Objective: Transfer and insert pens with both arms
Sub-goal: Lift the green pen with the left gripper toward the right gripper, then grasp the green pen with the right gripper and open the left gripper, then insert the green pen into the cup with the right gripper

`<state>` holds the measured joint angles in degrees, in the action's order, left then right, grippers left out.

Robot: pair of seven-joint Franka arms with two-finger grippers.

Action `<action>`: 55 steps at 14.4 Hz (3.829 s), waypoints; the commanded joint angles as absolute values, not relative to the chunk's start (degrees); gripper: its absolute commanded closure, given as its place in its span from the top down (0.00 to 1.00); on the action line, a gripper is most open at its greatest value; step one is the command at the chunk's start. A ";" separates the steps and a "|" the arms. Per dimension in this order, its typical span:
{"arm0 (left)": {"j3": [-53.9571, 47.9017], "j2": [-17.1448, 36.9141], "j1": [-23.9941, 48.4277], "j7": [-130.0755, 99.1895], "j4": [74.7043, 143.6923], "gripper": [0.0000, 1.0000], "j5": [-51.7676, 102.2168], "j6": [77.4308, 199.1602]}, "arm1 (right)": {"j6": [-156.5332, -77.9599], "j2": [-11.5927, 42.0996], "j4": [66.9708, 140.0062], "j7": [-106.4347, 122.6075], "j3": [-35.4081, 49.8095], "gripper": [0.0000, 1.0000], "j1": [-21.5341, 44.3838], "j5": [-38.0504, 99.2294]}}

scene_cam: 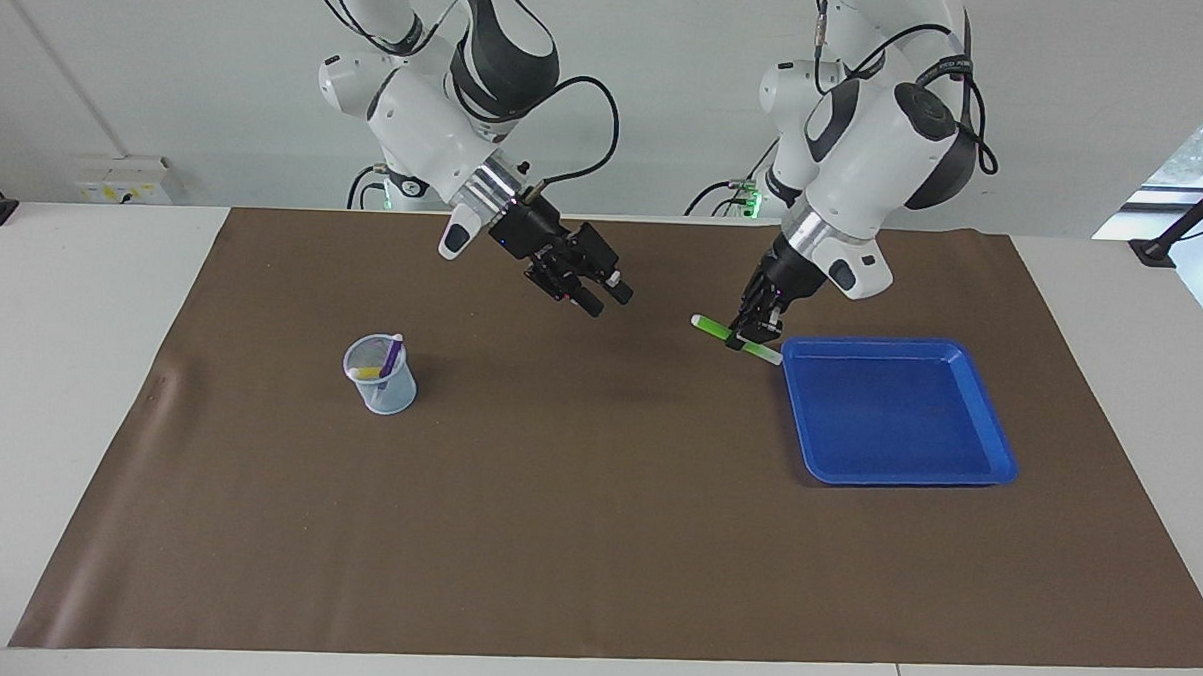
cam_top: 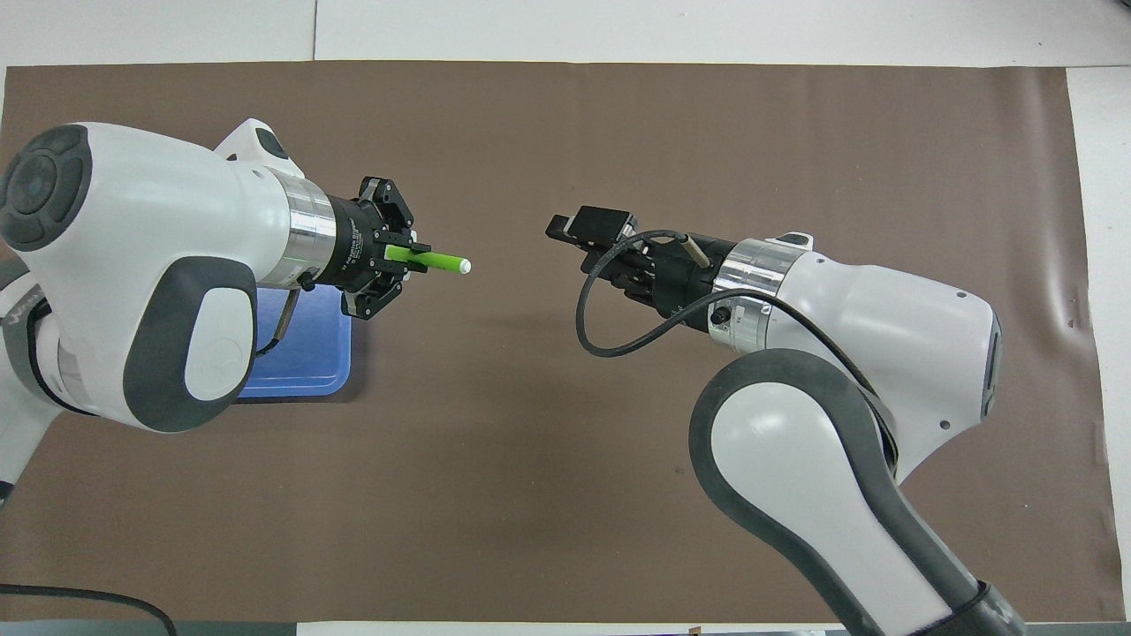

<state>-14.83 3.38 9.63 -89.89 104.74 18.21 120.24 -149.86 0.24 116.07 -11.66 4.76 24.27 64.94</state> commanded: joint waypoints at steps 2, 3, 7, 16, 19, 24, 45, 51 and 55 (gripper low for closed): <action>-14.68 2.99 14.40 -95.45 104.32 0.00 19.34 122.77 | -151.26 0.00 116.64 -10.02 4.92 0.70 24.96 66.45; -14.68 2.99 15.11 -95.71 104.33 0.00 19.86 123.22 | -151.35 0.09 116.54 -10.19 4.92 0.70 26.27 66.45; -14.76 3.08 16.70 -98.07 104.33 0.00 22.24 124.62 | -153.98 0.09 117.07 -9.84 4.92 0.70 27.60 66.45; -14.68 3.25 17.40 -101.60 104.50 0.00 23.73 127.09 | -153.90 0.00 117.25 -9.67 4.92 0.51 28.04 66.45; -14.68 3.16 17.40 -101.69 104.50 0.00 23.73 127.09 | -153.90 0.00 117.25 -9.67 4.92 0.32 28.04 66.45; -14.68 2.99 17.40 -101.60 104.77 0.00 23.73 127.09 | -153.63 0.00 117.25 -9.75 4.92 0.00 27.95 66.45; -13.97 2.37 6.95 -48.12 106.26 1.00 15.31 122.70 | -110.93 -2.02 106.52 14.88 4.39 0.00 2.84 21.48; -12.58 1.94 2.55 -27.37 106.08 1.00 9.51 118.22 | -113.45 -2.55 110.64 34.19 4.39 0.00 -1.22 1.93; -7.66 -0.78 2.64 -13.84 104.77 1.00 6.25 110.68 | -114.61 -2.64 114.68 28.68 4.39 0.00 -1.67 1.93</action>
